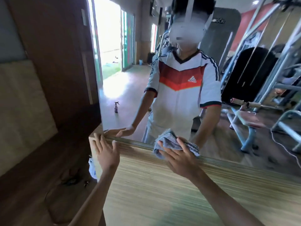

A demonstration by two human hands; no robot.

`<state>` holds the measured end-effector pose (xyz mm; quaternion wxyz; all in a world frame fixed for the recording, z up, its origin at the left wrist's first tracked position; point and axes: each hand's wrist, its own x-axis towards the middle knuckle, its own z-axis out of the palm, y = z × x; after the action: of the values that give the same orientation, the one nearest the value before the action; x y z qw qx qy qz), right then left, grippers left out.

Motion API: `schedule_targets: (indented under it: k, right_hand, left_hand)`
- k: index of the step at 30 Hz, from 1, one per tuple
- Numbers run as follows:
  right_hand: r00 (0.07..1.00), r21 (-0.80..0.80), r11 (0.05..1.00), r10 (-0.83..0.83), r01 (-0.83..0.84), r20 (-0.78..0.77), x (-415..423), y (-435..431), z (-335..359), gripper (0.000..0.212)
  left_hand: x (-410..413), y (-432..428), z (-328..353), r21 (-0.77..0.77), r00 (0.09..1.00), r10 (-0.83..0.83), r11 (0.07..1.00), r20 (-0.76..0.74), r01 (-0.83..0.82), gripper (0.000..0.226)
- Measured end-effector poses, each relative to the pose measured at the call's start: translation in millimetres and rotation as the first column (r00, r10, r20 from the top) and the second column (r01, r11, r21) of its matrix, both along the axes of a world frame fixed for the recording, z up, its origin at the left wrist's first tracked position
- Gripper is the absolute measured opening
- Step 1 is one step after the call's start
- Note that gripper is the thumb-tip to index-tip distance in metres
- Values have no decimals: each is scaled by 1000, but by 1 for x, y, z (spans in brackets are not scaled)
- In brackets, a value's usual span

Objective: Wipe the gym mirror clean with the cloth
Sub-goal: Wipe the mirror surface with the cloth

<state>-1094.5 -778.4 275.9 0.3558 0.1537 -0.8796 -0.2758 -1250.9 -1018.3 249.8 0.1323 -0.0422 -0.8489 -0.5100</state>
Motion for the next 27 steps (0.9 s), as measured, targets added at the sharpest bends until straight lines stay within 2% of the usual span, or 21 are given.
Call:
schedule_targets:
  k: [4,9,13,18,23,27]
  right_hand:
    - [999,40,999,-21,22,-33,53,56,-4,45]
    - [994,-4,998,-69,69,-83,116,113,-7,42]
    - [990,-8,993,-116,116,-82,136,129,-11,38]
    - [995,-38,996,-79,76,-61,89,78,-9,47]
    - [997,-114,993,-16,24,72,10,-6,-5,53]
    - [996,-140,990,-12,24,88,-3,-16,-5,51]
  left_hand:
    - [29,34,9,138,990,-34,990,139,14,78]
    - [62,71,7,266,979,-61,964,195,7,73]
    - [68,79,12,297,963,-104,954,248,27,70]
    - [66,79,25,327,947,-135,944,292,34,73]
    - [61,72,21,305,935,-176,949,308,78,73]
    - [60,79,25,360,943,-138,933,303,21,74]
